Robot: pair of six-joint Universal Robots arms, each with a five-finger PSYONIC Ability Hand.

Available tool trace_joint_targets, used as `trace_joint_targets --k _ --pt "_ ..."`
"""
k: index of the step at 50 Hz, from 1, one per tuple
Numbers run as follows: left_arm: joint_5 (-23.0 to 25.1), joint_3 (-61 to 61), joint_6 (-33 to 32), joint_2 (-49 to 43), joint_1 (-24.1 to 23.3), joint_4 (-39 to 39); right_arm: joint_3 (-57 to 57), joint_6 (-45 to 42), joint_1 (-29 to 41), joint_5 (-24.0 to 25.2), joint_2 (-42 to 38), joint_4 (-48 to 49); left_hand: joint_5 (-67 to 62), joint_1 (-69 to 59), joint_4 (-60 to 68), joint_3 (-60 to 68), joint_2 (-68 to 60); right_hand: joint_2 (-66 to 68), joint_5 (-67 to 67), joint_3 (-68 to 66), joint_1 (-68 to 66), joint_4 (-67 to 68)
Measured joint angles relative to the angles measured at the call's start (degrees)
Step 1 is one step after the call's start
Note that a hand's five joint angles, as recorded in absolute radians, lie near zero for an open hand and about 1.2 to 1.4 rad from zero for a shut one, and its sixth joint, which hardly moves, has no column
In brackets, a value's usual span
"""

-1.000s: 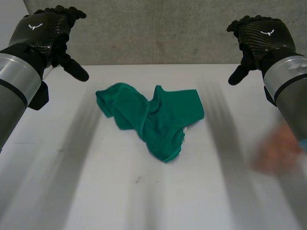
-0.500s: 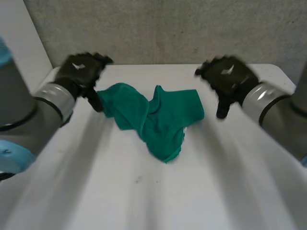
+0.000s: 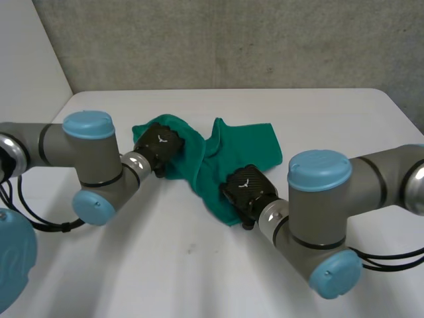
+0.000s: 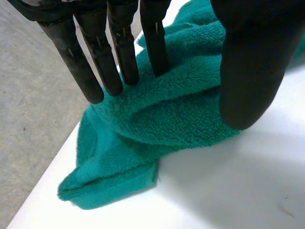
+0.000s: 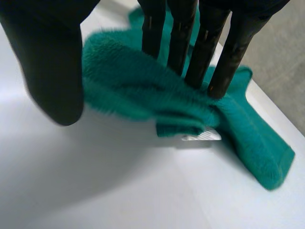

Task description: Fold the towel.

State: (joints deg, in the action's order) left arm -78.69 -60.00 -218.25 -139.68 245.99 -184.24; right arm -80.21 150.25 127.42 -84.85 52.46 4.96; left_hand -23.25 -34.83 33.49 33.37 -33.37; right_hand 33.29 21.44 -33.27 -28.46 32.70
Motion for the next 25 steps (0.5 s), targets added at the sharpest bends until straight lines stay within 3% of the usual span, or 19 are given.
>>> trace_joint_targets --k 2,3,4,5,7,9,18,20,25 --pt "0.20 0.48 -0.08 -0.76 0.03 -0.18 0.81 -0.13 -0.01 -1.16 -1.17 0.40 -5.07 -5.15 5.20 5.22 -5.90 0.00 0.00 0.00 0.00 0.00" --pt "0.33 0.96 -0.04 -1.59 0.06 -0.67 1.89 -0.24 -0.10 -2.67 -2.47 0.65 -13.25 -13.11 13.43 13.36 -13.87 8.76 8.95 -8.52 -7.65 9.01" --pt "0.32 1.09 0.01 -1.85 0.07 -1.02 2.29 -0.26 -0.15 -3.23 -2.85 0.70 -15.36 -14.96 15.55 15.48 -15.84 8.76 8.95 -8.52 -7.65 9.01" --pt "0.28 1.14 0.08 -2.05 0.08 -1.41 2.63 -0.22 -0.21 -3.68 -3.12 0.74 -21.39 -20.74 21.53 21.51 -22.14 29.23 29.11 -28.93 -23.63 29.27" --pt "0.13 1.00 0.27 -2.17 0.09 -2.47 3.10 0.03 -0.39 -4.49 -3.37 0.95 -27.80 -27.16 27.99 27.83 -27.97 33.17 33.51 -33.01 -26.10 33.95" --pt "-0.25 0.31 0.50 -1.74 0.08 -4.12 3.17 0.54 -0.60 -4.94 -3.02 1.42 -32.10 -29.39 33.89 33.59 -33.86 33.49 34.03 -34.06 -26.21 35.00" --pt "-3.57 -5.89 1.07 4.20 -0.49 -7.77 1.22 4.87 -3.26 -4.94 4.51 3.61 -32.10 -29.39 34.70 34.57 -34.86 33.49 34.27 -34.16 -26.21 35.36" --pt "-6.19 -11.80 1.95 10.23 -2.02 -7.73 0.38 7.76 -5.13 -4.78 9.73 3.92 -32.10 -29.39 34.71 34.59 -34.90 33.49 34.59 -34.16 -26.21 35.36" --pt "-9.11 -21.68 6.02 19.53 -5.10 -6.11 0.05 9.57 -6.82 -4.77 13.81 3.78 -32.10 -29.39 34.72 34.63 -34.97 33.49 34.85 -34.16 -26.21 35.36"
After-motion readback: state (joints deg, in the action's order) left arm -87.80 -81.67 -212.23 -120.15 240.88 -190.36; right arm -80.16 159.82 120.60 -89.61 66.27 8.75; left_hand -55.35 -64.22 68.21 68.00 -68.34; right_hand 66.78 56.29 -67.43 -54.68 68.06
